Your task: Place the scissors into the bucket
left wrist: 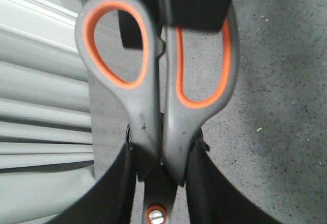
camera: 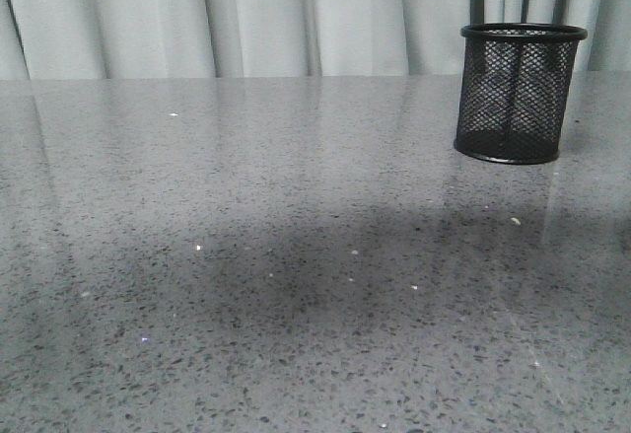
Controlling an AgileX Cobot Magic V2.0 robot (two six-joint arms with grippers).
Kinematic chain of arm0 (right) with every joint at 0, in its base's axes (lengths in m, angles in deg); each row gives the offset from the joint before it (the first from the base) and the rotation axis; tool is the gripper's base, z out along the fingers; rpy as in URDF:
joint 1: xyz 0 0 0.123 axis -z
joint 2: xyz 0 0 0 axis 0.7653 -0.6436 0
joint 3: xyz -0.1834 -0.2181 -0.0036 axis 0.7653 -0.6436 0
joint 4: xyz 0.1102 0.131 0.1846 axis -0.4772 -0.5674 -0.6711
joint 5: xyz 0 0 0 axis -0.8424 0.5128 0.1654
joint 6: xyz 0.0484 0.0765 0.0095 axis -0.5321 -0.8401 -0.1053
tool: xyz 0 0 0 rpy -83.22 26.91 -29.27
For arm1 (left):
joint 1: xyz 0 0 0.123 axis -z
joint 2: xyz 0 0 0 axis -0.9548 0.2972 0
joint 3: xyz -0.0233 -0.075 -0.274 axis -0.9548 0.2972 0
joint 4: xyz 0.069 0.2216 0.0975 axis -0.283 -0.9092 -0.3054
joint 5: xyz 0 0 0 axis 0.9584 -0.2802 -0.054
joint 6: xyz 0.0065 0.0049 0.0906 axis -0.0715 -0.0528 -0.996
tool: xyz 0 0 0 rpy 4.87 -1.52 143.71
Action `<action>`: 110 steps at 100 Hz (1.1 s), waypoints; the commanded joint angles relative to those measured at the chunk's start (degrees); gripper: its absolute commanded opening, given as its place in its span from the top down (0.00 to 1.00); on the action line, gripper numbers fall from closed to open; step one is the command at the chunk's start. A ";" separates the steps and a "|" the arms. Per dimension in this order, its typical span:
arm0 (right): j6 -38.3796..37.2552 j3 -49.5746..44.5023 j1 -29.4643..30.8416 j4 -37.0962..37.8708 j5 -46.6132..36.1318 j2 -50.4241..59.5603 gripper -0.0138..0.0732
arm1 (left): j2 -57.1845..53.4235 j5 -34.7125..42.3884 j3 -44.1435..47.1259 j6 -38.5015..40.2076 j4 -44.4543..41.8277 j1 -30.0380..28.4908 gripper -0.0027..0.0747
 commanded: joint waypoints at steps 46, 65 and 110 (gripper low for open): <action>3.84 4.38 -0.04 -12.70 5.42 -10.23 0.92 | -4.06 7.18 -1.52 1.44 1.81 0.96 0.93; 2.75 9.75 -0.04 -2.78 1.22 -10.86 0.92 | -10.22 13.36 -1.52 11.34 1.91 0.96 0.51; -31.20 48.46 2.37 44.53 25.45 -31.28 0.91 | -30.38 -0.10 -1.41 33.72 1.71 0.96 0.96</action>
